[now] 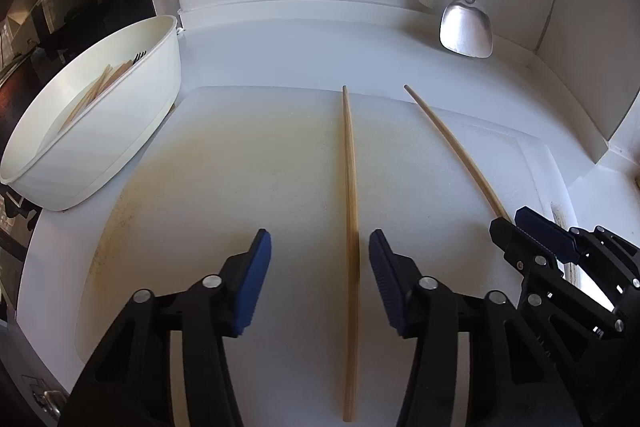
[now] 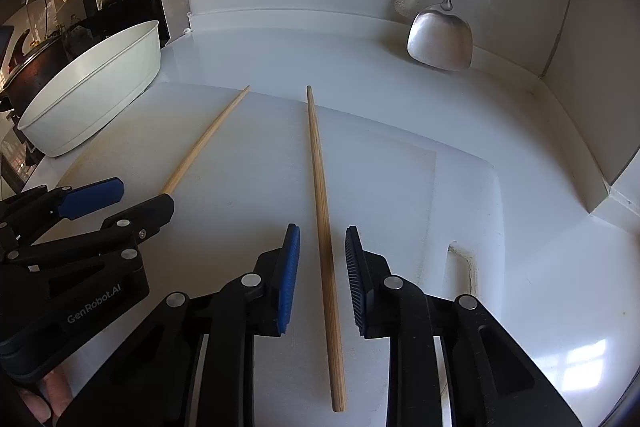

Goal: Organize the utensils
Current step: 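Close the left tool on one chopstick while the right tool grasps the other, then lift and carry both held chopsticks over the white bowl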

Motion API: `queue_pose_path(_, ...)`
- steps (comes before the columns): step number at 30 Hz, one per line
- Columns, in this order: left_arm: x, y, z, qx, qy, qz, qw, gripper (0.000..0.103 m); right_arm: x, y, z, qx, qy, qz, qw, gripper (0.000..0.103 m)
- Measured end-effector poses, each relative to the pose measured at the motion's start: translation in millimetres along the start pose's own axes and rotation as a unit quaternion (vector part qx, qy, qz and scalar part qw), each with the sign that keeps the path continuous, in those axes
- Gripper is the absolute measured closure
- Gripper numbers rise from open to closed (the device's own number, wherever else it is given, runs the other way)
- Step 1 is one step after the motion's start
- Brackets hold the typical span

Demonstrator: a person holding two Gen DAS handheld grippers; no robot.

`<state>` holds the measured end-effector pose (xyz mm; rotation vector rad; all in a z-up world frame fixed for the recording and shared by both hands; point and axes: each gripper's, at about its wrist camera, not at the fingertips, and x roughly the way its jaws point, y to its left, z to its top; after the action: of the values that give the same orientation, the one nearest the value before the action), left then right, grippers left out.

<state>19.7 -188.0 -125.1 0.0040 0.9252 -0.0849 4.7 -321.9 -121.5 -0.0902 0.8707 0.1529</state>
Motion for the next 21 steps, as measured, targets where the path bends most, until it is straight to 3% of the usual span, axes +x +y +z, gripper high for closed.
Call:
queue_pose_path(2,-0.8,-4.7,0.5,0.004,0.0,-0.004,1.0,0.08,-0.3,4.1,0.4,-0.009,0.0,-0.002,1.0,0.088)
queue_pose_path(5,-1.6,-9.8,0.2,0.007,0.001,-0.012,0.9999,0.096,-0.9,9.2,0.5,-0.023,-0.001,-0.02,1.0,0.097)
queue_pose_path(21,-24.8,14.3,7.5,-0.013,0.009,-0.078,0.9968,0.096,-18.3,8.1,1.6,0.042,-0.002,-0.005,0.999,0.097)
